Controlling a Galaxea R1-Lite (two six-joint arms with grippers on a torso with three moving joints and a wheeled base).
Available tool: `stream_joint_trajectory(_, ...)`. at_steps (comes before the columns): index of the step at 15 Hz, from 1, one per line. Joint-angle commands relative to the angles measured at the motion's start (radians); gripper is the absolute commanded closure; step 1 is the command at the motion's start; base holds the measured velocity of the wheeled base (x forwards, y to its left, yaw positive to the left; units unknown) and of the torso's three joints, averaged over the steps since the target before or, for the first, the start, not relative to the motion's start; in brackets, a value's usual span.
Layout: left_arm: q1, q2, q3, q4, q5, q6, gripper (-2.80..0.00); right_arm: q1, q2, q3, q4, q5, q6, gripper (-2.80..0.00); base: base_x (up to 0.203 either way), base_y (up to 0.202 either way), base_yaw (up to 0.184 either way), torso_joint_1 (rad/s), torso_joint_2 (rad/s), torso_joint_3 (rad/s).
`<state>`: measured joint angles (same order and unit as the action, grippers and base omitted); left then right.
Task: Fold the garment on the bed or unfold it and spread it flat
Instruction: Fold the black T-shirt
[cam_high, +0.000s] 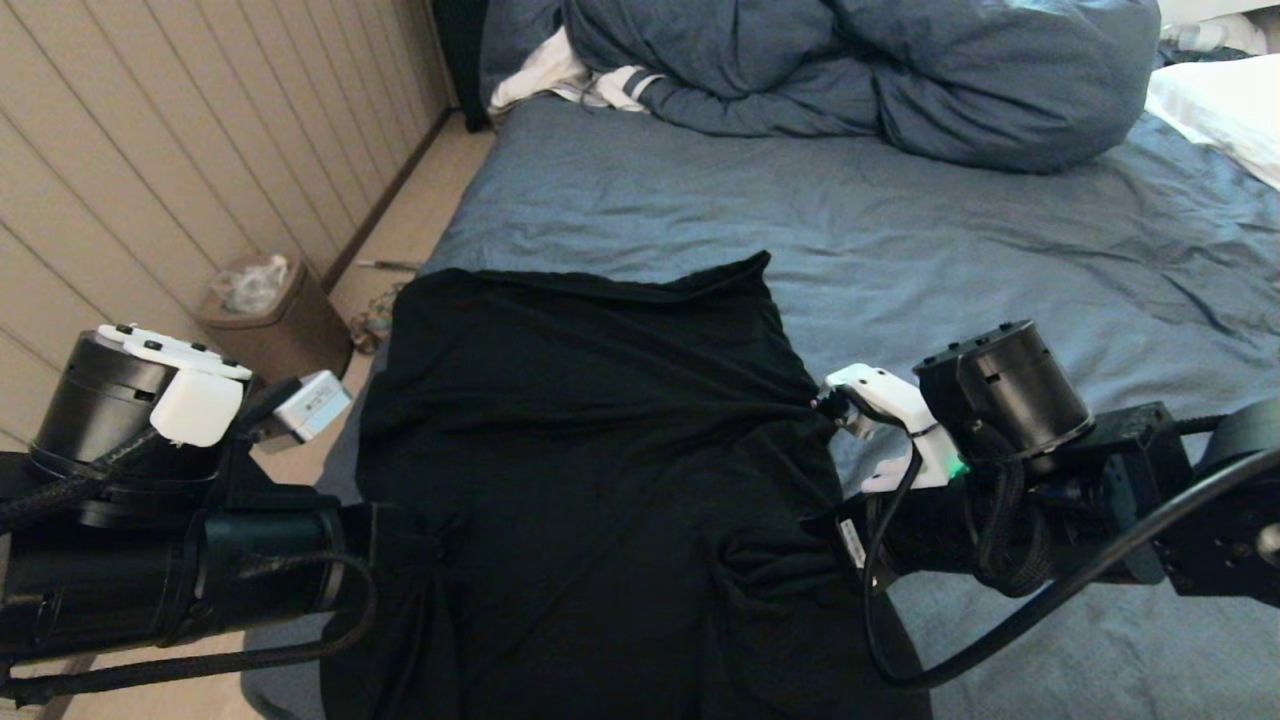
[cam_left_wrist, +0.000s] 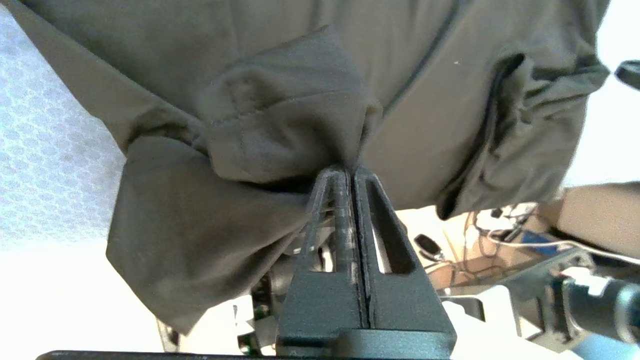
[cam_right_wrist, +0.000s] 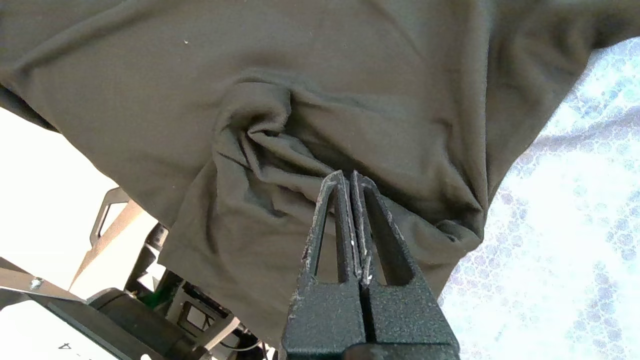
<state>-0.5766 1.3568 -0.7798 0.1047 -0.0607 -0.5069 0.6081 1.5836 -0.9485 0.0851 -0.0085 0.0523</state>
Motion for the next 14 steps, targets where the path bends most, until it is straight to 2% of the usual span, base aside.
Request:
stream_joint_trajectory(1,-0.003,0.014,0.001,0.000,0.029,0.004,-2.80,-0.002,-0.005,0.002,0.001,-0.001,0.000,0.00,0.000,0.000,0.000,0.000,0.00,0.000)
stream_joint_trajectory(7,-0.023,-0.049,-0.001,0.009,0.042,-0.008,-2.80,-0.002,-0.005,0.001,0.001,-0.001,0.000,0.00,0.000,0.000,0.000,0.000,0.00,0.000)
stream_joint_trajectory(9,-0.011,-0.148,0.047,0.029,0.046,-0.009,-2.80,-0.002,-0.005,0.001,0.001,-0.001,0.000,0.00,0.000,0.000,0.000,0.000,0.00,0.000)
stream_joint_trajectory(11,0.015,-0.243,0.154,0.057,0.048,-0.009,-2.80,-0.002,-0.002,-0.003,0.001,0.001,0.000,0.00,0.000,0.000,0.000,0.000,0.00,0.000)
stream_joint_trajectory(12,0.026,-0.269,0.214,0.061,0.053,-0.008,0.00,-0.001,0.003,-0.009,0.001,-0.001,0.000,0.00,0.000,0.000,0.000,0.000,0.00,0.000)
stream_joint_trajectory(14,0.045,-0.280,0.301,0.053,0.096,-0.001,0.00,-0.001,0.006,-0.027,0.004,-0.001,0.001,0.00,0.000,0.000,0.000,0.000,0.00,0.000)
